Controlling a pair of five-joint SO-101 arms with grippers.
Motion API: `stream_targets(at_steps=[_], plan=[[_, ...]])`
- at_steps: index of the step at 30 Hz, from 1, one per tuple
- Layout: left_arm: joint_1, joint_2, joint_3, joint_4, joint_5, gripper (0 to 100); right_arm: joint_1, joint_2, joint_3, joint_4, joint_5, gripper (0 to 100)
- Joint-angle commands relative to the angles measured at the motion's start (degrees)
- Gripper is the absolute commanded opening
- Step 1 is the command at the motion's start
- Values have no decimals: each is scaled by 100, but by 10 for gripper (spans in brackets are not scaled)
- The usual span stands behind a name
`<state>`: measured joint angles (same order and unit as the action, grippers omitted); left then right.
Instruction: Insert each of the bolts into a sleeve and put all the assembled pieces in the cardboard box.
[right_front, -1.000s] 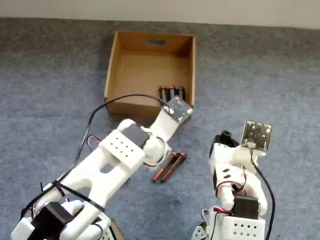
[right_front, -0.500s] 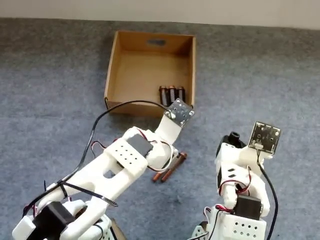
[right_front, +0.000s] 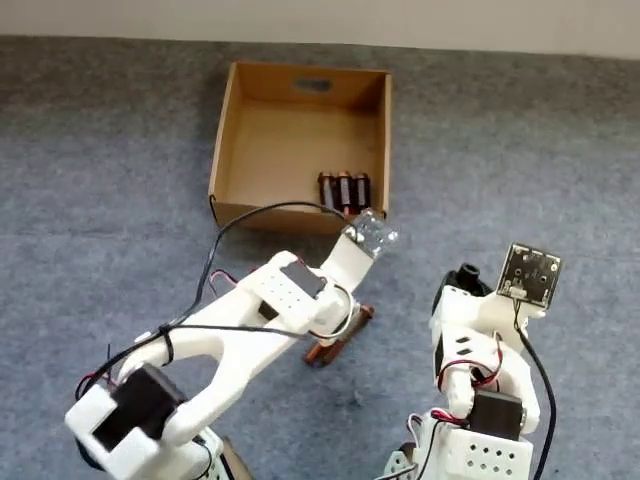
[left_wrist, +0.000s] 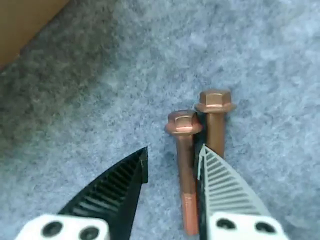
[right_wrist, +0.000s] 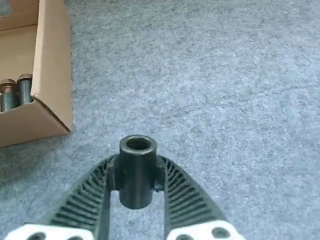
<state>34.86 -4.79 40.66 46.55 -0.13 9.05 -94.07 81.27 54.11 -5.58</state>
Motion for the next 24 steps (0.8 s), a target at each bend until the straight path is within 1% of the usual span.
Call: stream_targets(at_steps=[1,5,8,10,11,13,14,15,20,24], plan=[[-66,145,-382,-79,-44,171,31,-75,-22,-75,-35,6],[-347,681,-690,-53,-44,171,31,-75,-22,-75,-35,6],[-426,989,-813,-35,-44,170,31,-75,57,-75,-44,6],[-444,954,-813,97,-44,139,31,-75,92,-84,-44,6],[-444,884,-813,185,-53,104,31,-75,92,-84,-44,6],[-453,664,-796,413,-53,12,31,-75,92,-84,-44,6],[-453,532,-787,536,-62,3,31,-75,92,-84,-44,6],[-462,382,-778,695,-62,21,31,-75,92,-84,-44,6],[-629,-585,-813,1248,-132,10,31,-75,119,-84,-44,6],[-963,-1552,-804,1793,-791,10,31,-75,127,-75,-44,6]])
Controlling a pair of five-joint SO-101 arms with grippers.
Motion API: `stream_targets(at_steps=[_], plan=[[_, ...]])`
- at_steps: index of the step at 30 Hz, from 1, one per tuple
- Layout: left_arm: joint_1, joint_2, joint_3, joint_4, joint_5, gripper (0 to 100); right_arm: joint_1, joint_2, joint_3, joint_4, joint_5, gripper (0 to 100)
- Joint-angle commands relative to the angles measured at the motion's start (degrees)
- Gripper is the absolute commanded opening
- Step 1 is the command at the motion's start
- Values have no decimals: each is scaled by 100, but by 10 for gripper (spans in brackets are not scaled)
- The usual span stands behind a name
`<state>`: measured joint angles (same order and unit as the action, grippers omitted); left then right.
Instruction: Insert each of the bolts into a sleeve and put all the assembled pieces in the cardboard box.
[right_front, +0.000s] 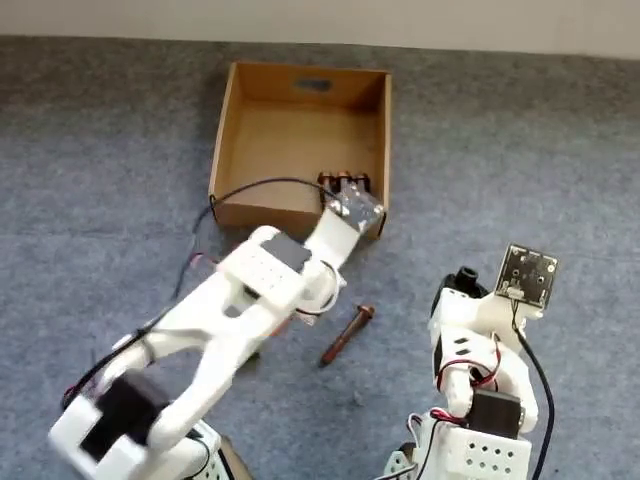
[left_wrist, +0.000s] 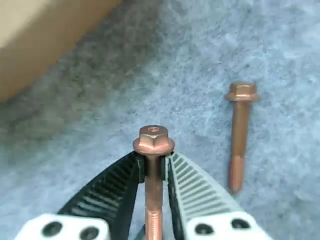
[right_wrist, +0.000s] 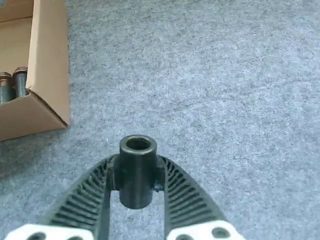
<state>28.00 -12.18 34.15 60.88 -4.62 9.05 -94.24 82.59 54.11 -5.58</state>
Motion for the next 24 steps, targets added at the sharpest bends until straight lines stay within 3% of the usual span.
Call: stream_targets(at_steps=[1,9,16,24], plan=[[-444,-1042,-145,484,-369,10,31,-57,-4,-75,-44,6],[-1956,-2079,374,536,-255,10,-435,-57,4,-75,-44,6],[-2396,-2097,1613,-369,-246,10,-576,-57,110,-84,-44,6],[-2431,-2079,1692,-369,-237,10,-576,-57,119,-84,-44,6]])
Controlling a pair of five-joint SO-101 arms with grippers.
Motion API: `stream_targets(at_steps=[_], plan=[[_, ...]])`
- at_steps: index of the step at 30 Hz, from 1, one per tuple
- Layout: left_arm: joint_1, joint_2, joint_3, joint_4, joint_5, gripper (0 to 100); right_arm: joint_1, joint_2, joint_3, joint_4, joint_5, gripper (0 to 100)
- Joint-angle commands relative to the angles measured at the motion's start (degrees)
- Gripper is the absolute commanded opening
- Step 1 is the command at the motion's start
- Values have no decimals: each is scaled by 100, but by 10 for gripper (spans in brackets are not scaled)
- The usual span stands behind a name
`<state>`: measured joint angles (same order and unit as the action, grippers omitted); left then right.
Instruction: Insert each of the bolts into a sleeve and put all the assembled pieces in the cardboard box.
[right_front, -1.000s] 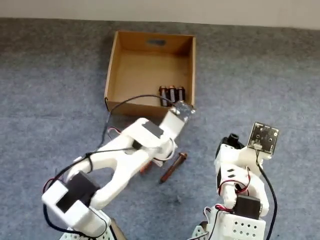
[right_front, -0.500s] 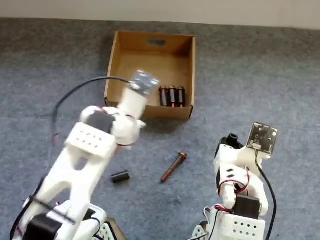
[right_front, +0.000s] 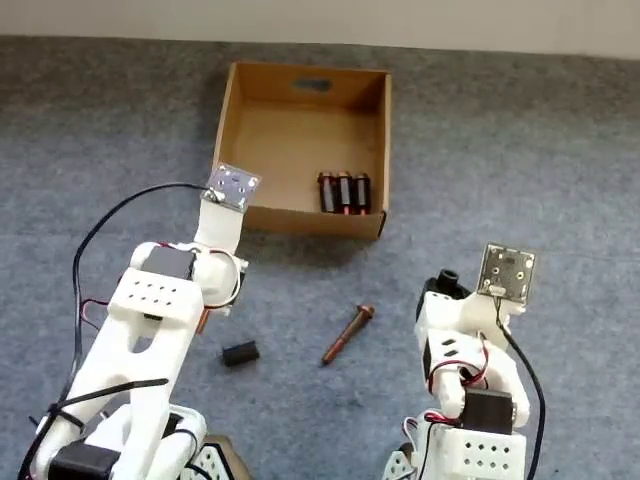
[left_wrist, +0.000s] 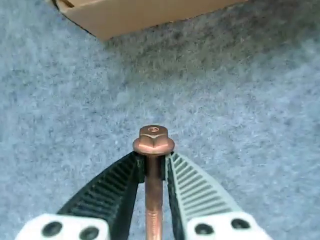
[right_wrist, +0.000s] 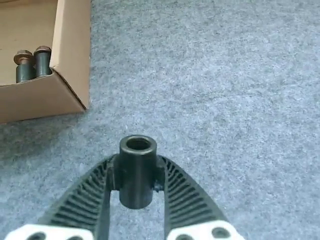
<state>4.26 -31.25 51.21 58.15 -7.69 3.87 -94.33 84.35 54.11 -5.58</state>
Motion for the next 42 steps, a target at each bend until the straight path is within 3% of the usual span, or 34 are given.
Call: stream_targets(at_steps=[1,7,16,22,32,37,42], plan=[[-66,-119,-13,-114,70,10,-57,-48,-57,-84,-44,6],[-637,1349,-391,-220,70,10,-57,-48,-57,-84,-35,6],[-585,2299,-989,-123,-158,18,-57,-48,-57,-84,-18,6],[-620,2888,-1147,97,-325,146,-57,-48,-57,-84,-18,6],[-620,3644,-1701,158,-325,146,-57,-48,-57,-84,-9,6],[-541,3653,-1745,158,-325,2,-57,-48,-57,-84,-9,6],[-268,3354,-1719,642,-580,10,-57,-48,-66,-84,-18,6]])
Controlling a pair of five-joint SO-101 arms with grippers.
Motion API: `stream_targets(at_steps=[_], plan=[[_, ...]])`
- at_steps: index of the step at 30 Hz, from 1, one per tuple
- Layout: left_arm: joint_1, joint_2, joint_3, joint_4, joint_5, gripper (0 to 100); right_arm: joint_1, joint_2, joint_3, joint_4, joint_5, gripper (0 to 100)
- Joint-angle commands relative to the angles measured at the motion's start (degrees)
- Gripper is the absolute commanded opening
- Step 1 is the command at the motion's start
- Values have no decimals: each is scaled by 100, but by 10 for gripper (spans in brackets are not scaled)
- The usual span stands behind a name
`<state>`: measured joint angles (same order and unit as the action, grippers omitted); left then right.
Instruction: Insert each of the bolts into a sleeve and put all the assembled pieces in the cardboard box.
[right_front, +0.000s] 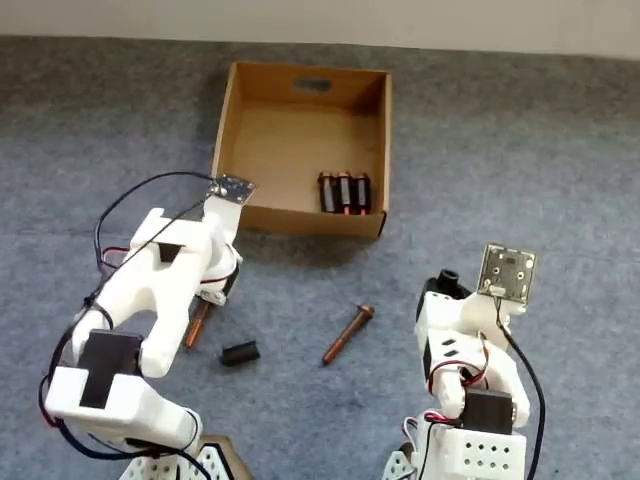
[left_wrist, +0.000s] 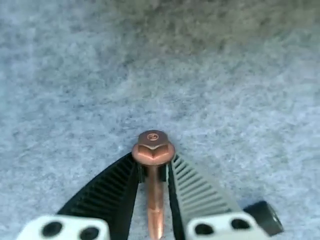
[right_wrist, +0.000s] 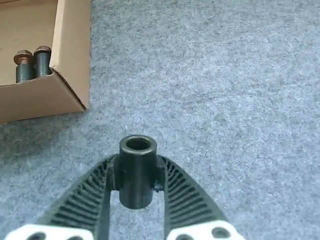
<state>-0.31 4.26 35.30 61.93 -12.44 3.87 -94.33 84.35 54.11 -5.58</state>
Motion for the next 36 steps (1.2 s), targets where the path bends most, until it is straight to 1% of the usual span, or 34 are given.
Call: stream_targets(at_steps=[1,4,8,10,14,17,21,25,28,30,32,36], plan=[[215,-356,-127,369,-105,10,-66,-48,-101,-101,-26,6],[224,-1015,-127,580,-105,10,-66,-48,-268,-198,-35,6],[242,-2281,-119,721,-97,10,-101,-48,-699,-505,-18,6],[251,-2941,-119,738,-70,10,-321,-48,-804,-716,-9,6],[251,-4180,-154,695,589,10,-989,-48,-822,-1437,-9,6],[251,-5112,-119,229,923,10,-1499,-4,-769,-2273,-35,6],[259,-6026,-110,-545,1292,10,-2018,4,-760,-3169,-35,6],[259,-6554,-110,-1697,1846,10,-2290,4,-488,-3987,-35,6],[303,-6695,-110,-2321,2338,10,-2387,4,-40,-4699,-9,6],[514,-6703,-110,-2541,2532,10,-2413,4,251,-5147,0,6],[822,-6721,-110,-2646,2558,10,-2413,4,444,-5402,0,6],[1543,-6703,-110,-3042,2549,10,-2413,4,673,-5455,0,6]])
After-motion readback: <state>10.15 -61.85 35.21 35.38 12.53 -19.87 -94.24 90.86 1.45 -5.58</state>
